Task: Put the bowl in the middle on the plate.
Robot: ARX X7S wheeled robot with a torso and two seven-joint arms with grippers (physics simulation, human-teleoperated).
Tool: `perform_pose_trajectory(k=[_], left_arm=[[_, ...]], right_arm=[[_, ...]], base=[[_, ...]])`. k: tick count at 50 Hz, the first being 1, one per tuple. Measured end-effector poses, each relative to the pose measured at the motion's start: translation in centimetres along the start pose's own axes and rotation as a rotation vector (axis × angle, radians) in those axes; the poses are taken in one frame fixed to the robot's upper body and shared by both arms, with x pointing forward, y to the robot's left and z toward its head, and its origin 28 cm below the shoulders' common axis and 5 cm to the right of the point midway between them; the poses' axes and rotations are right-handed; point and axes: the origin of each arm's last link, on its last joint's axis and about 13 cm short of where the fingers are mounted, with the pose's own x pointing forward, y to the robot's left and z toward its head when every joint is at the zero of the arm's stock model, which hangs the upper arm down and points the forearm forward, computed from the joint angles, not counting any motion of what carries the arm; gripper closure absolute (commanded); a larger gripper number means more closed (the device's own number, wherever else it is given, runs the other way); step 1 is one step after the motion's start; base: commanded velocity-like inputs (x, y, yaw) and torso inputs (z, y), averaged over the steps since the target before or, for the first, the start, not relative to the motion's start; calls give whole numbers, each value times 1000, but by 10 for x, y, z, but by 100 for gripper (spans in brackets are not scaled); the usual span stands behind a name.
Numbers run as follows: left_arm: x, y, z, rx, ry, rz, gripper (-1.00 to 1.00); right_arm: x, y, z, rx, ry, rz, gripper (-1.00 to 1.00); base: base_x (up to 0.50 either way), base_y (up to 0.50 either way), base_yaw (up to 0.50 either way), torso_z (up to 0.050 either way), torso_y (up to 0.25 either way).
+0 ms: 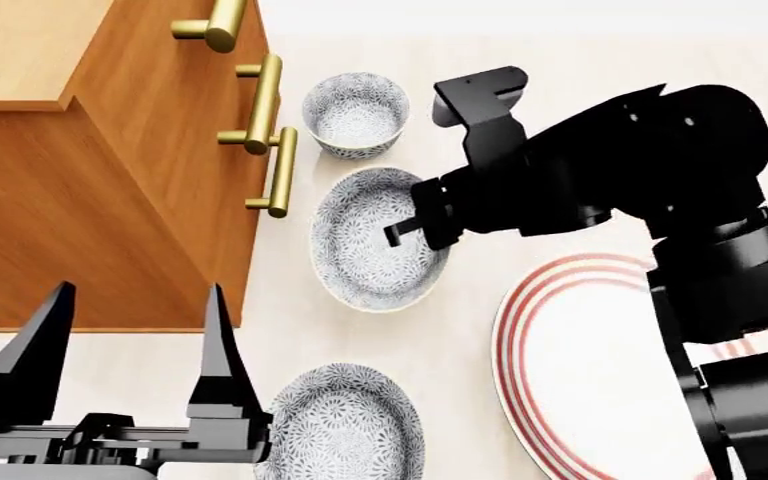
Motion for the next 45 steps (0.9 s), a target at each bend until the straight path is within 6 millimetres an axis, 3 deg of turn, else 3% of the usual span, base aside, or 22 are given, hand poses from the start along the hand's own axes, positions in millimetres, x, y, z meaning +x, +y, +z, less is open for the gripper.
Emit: perform_pose_trajectory(k=[21, 45], left_arm=[[0, 0, 0, 3, 2, 4, -100], [0, 0, 0, 8, 2, 5, -100]], right_arm=[[-62, -17, -3, 36, -62, -61, 100], [-105, -28, -38, 126, -114, -105, 100]], base=[[0, 0, 0, 0, 0], [0, 0, 0, 0, 0]])
